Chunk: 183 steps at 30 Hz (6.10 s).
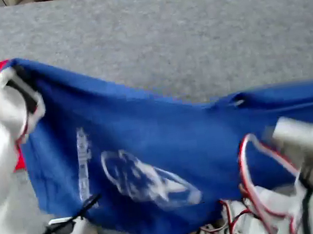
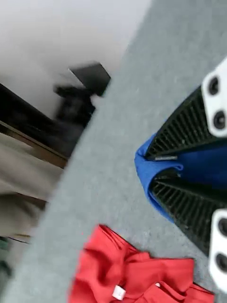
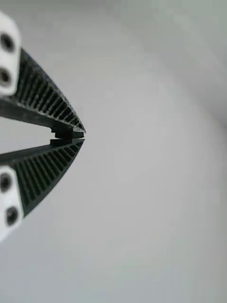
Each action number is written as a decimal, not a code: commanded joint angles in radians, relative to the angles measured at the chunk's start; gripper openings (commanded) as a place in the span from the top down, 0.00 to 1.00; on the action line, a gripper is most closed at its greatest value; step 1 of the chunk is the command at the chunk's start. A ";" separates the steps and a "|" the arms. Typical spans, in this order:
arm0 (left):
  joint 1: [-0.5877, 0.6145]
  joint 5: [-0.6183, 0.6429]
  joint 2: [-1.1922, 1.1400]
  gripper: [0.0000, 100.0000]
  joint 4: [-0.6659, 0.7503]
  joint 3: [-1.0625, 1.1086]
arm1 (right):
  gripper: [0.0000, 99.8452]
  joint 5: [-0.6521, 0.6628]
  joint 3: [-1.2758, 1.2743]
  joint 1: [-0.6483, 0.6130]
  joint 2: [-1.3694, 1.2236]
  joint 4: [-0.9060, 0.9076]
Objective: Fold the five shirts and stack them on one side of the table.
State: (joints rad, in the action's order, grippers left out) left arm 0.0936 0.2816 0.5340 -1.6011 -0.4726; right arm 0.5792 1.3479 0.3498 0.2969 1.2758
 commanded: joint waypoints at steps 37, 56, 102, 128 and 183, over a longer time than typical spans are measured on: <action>0.124 0.051 -0.237 0.98 1.073 1.137 | 0.90 -0.163 -1.319 -0.562 -0.371 0.206; 0.110 0.046 -0.427 0.98 1.160 1.112 | 0.84 -0.445 -1.030 -0.693 -0.797 0.262; 0.109 0.044 -0.447 0.98 1.166 1.105 | 0.84 -0.519 -1.222 -0.737 -0.839 0.124; 0.109 0.044 -0.447 0.98 1.166 1.105 | 0.99 -0.519 -1.141 -0.714 -0.872 0.181; -0.104 -0.103 0.515 0.98 0.595 0.525 | 0.99 0.367 -0.134 -0.202 0.130 -0.046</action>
State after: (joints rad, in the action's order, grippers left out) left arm -0.0107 0.1895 1.0510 -1.0119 0.0936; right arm 0.9260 1.2743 0.1366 0.4273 1.3004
